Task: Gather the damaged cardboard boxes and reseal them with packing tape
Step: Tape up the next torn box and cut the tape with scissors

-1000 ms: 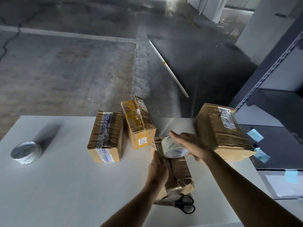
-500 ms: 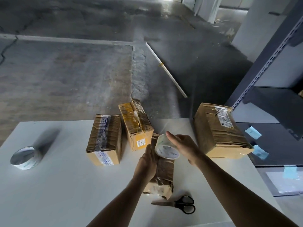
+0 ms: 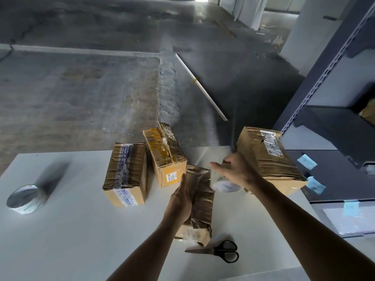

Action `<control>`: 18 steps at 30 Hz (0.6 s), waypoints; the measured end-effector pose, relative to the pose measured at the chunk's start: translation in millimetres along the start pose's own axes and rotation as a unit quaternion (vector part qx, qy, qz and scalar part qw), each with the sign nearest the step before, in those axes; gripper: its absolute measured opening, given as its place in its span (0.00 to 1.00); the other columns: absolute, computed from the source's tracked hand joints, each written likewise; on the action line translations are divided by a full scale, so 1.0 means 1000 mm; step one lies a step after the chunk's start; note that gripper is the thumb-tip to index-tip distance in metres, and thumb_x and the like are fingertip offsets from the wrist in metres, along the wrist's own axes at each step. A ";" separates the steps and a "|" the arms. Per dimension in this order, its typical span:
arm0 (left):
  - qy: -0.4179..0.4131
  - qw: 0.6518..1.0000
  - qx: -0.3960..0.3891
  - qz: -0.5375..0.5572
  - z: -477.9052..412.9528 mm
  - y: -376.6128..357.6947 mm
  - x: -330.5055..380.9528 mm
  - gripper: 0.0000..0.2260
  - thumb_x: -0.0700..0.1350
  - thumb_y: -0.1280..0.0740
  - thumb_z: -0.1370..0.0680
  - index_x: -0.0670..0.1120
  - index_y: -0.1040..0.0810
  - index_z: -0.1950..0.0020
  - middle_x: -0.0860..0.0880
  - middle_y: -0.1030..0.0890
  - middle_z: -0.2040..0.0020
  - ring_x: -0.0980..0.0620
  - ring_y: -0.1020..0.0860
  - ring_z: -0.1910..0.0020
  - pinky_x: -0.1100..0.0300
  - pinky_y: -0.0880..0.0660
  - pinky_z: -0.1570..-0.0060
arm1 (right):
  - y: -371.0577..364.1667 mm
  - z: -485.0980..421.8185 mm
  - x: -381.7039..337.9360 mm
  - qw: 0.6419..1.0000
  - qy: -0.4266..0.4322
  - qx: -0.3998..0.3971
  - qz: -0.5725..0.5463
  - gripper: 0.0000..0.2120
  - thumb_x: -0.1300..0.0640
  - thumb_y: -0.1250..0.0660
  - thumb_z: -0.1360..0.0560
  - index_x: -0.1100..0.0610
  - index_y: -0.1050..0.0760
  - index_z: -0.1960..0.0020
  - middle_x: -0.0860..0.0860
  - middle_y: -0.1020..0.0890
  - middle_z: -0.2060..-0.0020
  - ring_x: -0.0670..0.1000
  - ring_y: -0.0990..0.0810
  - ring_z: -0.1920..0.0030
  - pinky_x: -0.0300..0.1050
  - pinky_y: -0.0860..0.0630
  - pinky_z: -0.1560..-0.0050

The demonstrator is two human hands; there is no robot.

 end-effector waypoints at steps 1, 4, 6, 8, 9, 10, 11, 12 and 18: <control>-0.002 1.000 0.004 0.003 0.000 0.001 0.001 0.32 0.47 0.41 0.17 0.51 0.58 0.19 0.42 0.31 0.27 0.45 0.24 0.34 0.54 0.23 0.40 | 0.003 0.003 0.001 1.000 -0.001 -0.004 0.017 0.22 0.43 0.30 0.25 0.58 0.26 0.68 0.56 0.24 0.73 0.49 0.22 0.72 0.37 0.30 0.69; -0.006 1.000 0.007 0.003 0.001 0.003 0.005 0.29 0.45 0.42 0.16 0.53 0.53 0.19 0.45 0.33 0.25 0.44 0.28 0.30 0.53 0.27 0.36 | 0.006 0.009 0.014 1.000 -0.021 -0.007 0.019 0.22 0.43 0.30 0.24 0.59 0.26 0.67 0.57 0.22 0.71 0.50 0.21 0.71 0.32 0.35 0.74; -0.009 1.000 0.012 -0.012 0.002 0.006 0.006 0.28 0.45 0.43 0.16 0.53 0.52 0.19 0.45 0.31 0.27 0.45 0.25 0.33 0.54 0.24 0.39 | 0.001 0.010 0.019 0.999 -0.031 -0.016 0.016 0.23 0.43 0.31 0.23 0.60 0.26 0.66 0.57 0.21 0.70 0.51 0.21 0.70 0.32 0.35 0.74; -0.005 0.999 0.005 -0.034 0.001 0.004 0.003 0.27 0.45 0.44 0.16 0.53 0.51 0.19 0.45 0.28 0.30 0.46 0.22 0.39 0.54 0.20 0.44 | -0.005 0.011 0.027 0.999 -0.041 -0.022 0.016 0.23 0.42 0.32 0.23 0.60 0.25 0.65 0.57 0.21 0.70 0.51 0.21 0.70 0.36 0.32 0.71; -0.002 0.999 -0.003 -0.048 0.000 0.002 0.002 0.25 0.46 0.45 0.15 0.52 0.49 0.19 0.44 0.27 0.32 0.45 0.21 0.41 0.53 0.20 0.45 | -0.007 0.011 0.032 0.999 -0.045 -0.024 0.014 0.24 0.42 0.32 0.23 0.62 0.24 0.64 0.59 0.20 0.69 0.53 0.20 0.68 0.39 0.31 0.68; 0.007 0.998 -0.016 -0.055 0.000 -0.001 0.001 0.24 0.48 0.46 0.15 0.51 0.47 0.20 0.44 0.26 0.33 0.45 0.21 0.42 0.50 0.20 0.44 | -0.009 0.012 0.038 0.998 -0.051 -0.025 0.005 0.25 0.42 0.32 0.23 0.64 0.23 0.63 0.61 0.20 0.68 0.56 0.19 0.67 0.41 0.31 0.67; 0.019 0.998 -0.032 -0.054 0.000 -0.005 0.001 0.22 0.50 0.48 0.15 0.51 0.46 0.22 0.43 0.26 0.32 0.44 0.22 0.40 0.47 0.21 0.43 | -0.011 0.012 0.042 0.998 -0.054 -0.025 -0.003 0.26 0.42 0.32 0.23 0.66 0.22 0.62 0.63 0.19 0.66 0.58 0.19 0.67 0.41 0.31 0.66; 0.032 0.997 -0.048 -0.059 0.000 -0.007 0.001 0.21 0.53 0.49 0.16 0.52 0.46 0.23 0.42 0.28 0.30 0.41 0.24 0.37 0.43 0.23 0.40 | -0.013 0.012 0.046 0.998 -0.056 -0.026 -0.010 0.27 0.42 0.32 0.23 0.67 0.22 0.61 0.64 0.19 0.66 0.58 0.20 0.67 0.42 0.31 0.66; 0.054 0.976 -0.091 -0.192 -0.001 -0.005 0.013 0.47 0.78 0.45 0.30 0.59 0.62 0.21 0.46 0.64 0.20 0.39 0.55 0.21 0.32 0.45 0.28 | -0.015 0.007 0.051 0.998 -0.062 -0.024 -0.016 0.27 0.38 0.33 0.25 0.62 0.21 0.65 0.56 0.19 0.71 0.55 0.18 0.68 0.48 0.26 0.65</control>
Point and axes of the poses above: each hand's wrist, its own z-axis away from the middle knuckle, its own y-axis out of the back of the hand, x = y × z, the point moved 10 cm from there along -z, towards the middle knuckle
